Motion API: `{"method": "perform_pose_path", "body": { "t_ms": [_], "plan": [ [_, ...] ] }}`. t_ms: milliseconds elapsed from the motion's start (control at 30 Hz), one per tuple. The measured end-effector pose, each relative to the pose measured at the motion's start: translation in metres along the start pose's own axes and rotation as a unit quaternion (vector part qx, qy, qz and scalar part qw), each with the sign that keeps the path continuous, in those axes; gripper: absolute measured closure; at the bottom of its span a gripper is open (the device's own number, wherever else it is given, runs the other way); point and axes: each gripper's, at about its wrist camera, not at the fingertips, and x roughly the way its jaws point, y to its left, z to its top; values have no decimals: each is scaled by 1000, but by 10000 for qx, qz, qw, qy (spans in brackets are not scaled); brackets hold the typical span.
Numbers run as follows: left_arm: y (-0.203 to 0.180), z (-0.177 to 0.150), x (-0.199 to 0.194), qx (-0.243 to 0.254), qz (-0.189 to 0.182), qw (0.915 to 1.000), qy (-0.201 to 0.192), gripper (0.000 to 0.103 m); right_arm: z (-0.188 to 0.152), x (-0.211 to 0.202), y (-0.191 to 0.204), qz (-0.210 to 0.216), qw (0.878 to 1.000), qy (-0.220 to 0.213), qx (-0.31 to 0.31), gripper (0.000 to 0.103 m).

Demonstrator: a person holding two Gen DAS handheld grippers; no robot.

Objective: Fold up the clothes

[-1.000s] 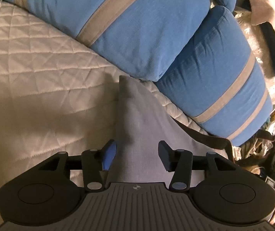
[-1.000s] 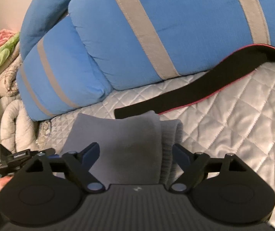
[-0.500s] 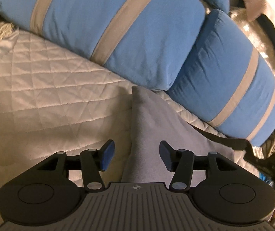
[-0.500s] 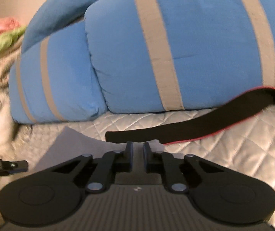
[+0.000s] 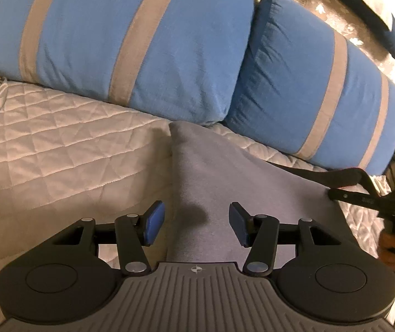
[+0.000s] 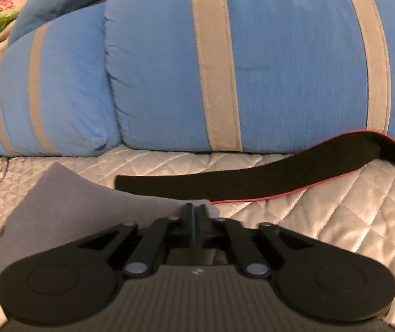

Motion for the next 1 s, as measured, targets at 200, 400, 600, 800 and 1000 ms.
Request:
{"method": "perform_pose_path", "body": {
  "t_ms": [200, 400, 600, 800, 1000],
  "plan": [
    [1, -6, -13, -98, 168, 9998, -39, 53, -7, -34, 21, 365, 9977, 416, -403, 92],
    [6, -14, -22, -401, 248, 9989, -10, 53, -22, -68, 28, 354, 9938, 935, -480, 92],
    [-1, -26, -27, -274, 410, 9988, -27, 53, -52, -58, 6, -79, 9916, 1252, -324, 78],
    [-9, -39, -39, -223, 526, 9983, -137, 53, -47, -80, 7, -346, 9958, 773, -337, 71],
    [-20, -43, -51, -10, 761, 9963, -389, 48, -44, -99, 12, -384, 9976, 453, -350, 71]
  ]
}}
